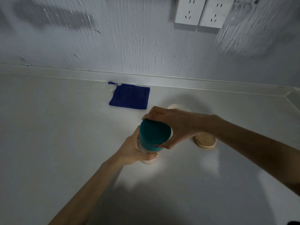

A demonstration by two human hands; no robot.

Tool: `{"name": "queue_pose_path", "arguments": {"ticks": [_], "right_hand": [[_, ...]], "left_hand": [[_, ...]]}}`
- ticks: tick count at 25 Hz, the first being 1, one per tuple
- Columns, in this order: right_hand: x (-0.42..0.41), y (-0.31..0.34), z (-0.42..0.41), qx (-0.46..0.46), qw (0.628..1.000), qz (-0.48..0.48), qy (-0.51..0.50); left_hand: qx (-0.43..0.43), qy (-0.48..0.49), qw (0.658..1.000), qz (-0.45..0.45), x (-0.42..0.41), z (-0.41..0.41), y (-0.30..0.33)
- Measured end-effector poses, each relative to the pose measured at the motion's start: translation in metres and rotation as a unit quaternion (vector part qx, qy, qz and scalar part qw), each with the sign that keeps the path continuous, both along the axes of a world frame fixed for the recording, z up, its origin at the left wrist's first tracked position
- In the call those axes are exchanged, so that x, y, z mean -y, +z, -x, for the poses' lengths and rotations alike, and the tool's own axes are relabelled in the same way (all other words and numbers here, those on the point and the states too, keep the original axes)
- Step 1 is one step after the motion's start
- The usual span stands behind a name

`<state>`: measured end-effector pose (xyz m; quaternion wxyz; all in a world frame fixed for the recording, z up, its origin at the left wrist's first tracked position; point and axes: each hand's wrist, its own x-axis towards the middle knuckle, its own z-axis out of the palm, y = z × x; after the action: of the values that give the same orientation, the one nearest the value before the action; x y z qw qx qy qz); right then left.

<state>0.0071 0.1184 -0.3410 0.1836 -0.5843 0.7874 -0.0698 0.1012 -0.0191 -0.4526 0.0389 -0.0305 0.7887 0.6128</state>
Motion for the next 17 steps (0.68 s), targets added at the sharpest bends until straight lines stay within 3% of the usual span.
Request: {"name": "queue_pose_path", "arguments": {"ticks": [6, 8, 12, 17], "right_hand": [[-0.003, 0.024, 0.007, -0.027, 0.998, -0.035, 0.043], [-0.007, 0.036, 0.008, -0.02, 0.999, 0.021, 0.023], [-0.028, 0.045, 0.014, 0.019, 0.99, 0.115, -0.074], [-0.072, 0.007, 0.01, 0.125, 0.911, 0.348, -0.183]], "left_hand": [[0.053, -0.071, 0.995, 0.034, 0.012, 0.008, 0.005], [0.077, -0.087, 0.992, 0.045, 0.016, 0.01, 0.005], [0.04, -0.092, 0.995, 0.015, 0.015, 0.007, -0.001], [0.006, -0.049, 0.999, -0.006, 0.007, 0.002, -0.011]]}}
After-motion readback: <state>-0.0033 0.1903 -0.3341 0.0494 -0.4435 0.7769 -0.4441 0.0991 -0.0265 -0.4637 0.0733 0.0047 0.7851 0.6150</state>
